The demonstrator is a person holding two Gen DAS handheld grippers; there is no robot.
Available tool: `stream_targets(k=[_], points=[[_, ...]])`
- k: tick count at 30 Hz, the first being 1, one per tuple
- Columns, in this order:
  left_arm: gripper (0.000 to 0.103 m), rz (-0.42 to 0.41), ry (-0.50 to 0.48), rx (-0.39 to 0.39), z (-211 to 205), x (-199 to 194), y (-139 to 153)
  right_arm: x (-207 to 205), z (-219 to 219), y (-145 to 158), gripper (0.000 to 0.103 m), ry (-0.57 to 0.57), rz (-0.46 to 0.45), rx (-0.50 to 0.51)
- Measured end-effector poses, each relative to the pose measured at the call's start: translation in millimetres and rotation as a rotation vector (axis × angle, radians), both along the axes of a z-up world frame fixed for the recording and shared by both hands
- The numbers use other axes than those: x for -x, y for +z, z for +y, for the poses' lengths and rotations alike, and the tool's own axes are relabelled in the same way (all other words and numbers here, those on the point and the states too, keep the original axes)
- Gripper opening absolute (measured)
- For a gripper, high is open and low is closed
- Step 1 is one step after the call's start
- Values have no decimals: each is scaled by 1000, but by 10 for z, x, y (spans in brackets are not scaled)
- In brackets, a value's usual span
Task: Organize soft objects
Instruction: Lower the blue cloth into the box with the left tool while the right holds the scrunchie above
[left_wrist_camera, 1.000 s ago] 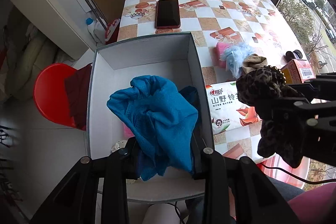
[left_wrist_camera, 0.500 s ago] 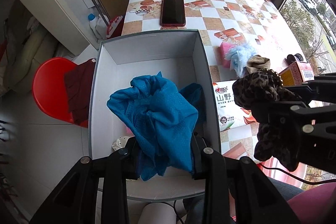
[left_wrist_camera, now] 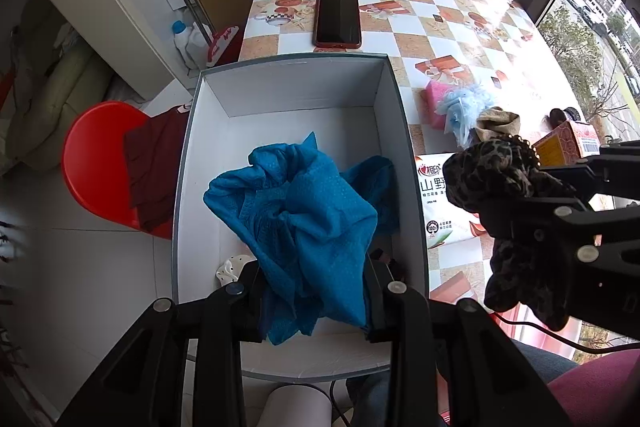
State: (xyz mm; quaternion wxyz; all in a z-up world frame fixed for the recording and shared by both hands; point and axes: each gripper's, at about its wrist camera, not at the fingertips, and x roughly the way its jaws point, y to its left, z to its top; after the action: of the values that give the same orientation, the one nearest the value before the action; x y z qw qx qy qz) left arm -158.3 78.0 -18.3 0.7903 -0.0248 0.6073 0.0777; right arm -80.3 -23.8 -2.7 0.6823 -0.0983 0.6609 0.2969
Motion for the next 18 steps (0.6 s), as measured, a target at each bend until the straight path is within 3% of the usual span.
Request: stream_targets(k=[18], points=[[36, 3, 28, 13, 61, 52, -33, 50, 114, -10, 33, 33, 3, 11]])
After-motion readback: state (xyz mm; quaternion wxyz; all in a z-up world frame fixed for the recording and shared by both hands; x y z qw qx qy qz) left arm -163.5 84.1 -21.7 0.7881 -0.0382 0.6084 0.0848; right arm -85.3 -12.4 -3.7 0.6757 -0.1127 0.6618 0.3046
